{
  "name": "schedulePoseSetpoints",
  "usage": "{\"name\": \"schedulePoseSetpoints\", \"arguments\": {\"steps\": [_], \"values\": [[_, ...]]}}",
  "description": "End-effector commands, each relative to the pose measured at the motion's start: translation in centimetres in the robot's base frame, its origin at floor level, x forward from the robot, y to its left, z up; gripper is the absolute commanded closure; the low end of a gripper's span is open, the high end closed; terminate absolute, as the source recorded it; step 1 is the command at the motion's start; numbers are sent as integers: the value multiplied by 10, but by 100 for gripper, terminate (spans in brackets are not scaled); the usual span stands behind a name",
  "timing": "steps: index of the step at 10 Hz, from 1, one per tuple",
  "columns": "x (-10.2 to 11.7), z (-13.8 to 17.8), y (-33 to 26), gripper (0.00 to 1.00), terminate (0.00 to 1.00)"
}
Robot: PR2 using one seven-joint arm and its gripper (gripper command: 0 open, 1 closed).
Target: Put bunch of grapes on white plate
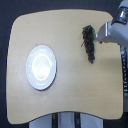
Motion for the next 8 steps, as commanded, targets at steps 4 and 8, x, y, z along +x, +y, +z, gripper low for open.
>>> {"name": "schedulePoseSetpoints", "arguments": {"steps": [4, 8], "values": [[68, -78, 78, 0, 0], [67, -121, 68, 0, 0]]}}
